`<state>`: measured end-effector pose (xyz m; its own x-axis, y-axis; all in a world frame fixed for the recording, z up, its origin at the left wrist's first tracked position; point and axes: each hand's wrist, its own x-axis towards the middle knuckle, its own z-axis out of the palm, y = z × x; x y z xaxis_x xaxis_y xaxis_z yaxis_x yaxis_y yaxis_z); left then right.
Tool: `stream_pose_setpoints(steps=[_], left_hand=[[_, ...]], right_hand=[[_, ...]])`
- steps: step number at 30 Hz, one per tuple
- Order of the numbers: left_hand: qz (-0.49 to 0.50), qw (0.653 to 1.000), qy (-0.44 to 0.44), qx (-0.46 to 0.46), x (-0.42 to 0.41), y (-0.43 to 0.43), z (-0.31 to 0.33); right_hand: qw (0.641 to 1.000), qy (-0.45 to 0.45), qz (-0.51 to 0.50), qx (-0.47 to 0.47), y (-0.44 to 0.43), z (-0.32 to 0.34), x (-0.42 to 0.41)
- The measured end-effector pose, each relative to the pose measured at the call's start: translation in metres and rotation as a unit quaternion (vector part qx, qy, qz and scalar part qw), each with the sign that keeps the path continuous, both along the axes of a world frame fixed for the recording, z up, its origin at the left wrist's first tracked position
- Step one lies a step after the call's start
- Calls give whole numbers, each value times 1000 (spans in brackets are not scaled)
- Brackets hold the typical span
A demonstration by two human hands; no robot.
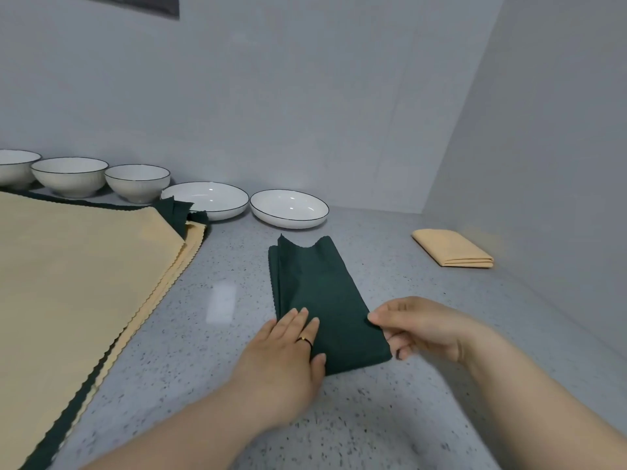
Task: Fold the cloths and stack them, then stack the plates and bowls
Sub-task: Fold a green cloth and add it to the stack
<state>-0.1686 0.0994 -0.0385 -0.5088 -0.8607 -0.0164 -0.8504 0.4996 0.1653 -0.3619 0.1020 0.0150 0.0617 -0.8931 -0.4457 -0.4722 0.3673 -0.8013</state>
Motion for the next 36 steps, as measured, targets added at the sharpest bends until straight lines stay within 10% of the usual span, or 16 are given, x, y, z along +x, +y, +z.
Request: stream_pose_setpoints(steps=[21, 31, 36], left_hand=[[-12, 1000, 6, -1, 2, 2, 0], [162, 910, 364, 113, 0, -60, 16], [208, 920, 327, 64, -14, -85, 12]], right_hand=[[967, 79, -175, -166, -65, -18, 25], [958, -40, -227, -169, -76, -36, 23], [959, -79, -211, -170, -75, -35, 20]])
